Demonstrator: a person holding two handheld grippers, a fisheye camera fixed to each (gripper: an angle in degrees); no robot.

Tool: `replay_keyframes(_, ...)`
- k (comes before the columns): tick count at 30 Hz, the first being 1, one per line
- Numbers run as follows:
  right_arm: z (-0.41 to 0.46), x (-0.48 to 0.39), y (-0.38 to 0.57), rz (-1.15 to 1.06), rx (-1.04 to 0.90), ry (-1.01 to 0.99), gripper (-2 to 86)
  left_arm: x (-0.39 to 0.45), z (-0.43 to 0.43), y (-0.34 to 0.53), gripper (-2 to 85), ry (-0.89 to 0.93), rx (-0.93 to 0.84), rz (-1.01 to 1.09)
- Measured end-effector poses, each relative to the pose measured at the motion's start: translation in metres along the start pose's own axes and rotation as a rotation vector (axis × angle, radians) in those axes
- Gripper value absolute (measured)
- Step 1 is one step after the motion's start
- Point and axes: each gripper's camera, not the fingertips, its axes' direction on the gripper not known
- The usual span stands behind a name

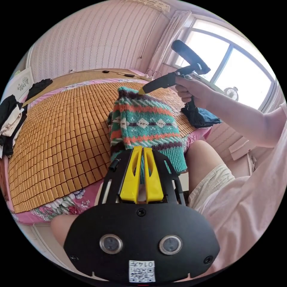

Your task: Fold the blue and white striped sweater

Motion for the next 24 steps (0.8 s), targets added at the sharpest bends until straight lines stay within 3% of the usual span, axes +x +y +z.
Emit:
replay_keyframes(3, 0.045, 0.000, -0.044, 0.008, -0.121, 0.054, -0.4, -0.008, 0.036, -0.016, -1.0, -0.055, -0.162, -0.001)
replay_keyframes(5, 0.090, 0.006, -0.075, 0.011, -0.284, 0.066, -0.5, -0.010, 0.040, -0.021, -1.0, -0.058, -0.155, 0.034)
replay_keyframes(11, 0.150, 0.014, -0.129, 0.007, -0.530, 0.026, -0.5, -0.007, 0.053, -0.034, -1.0, -0.154, -0.189, 0.144)
replay_keyframes(19, 0.161, 0.012, -0.148, 0.009, -0.578, 0.027, -0.5, -0.038, 0.060, -0.055, -0.9, -0.033, -0.213, 0.054)
replay_keyframes(24, 0.131, 0.012, -0.117, 0.062, -0.341, 0.041, -0.5, -0.062, 0.043, -0.072, -1.0, 0.094, -0.221, -0.036)
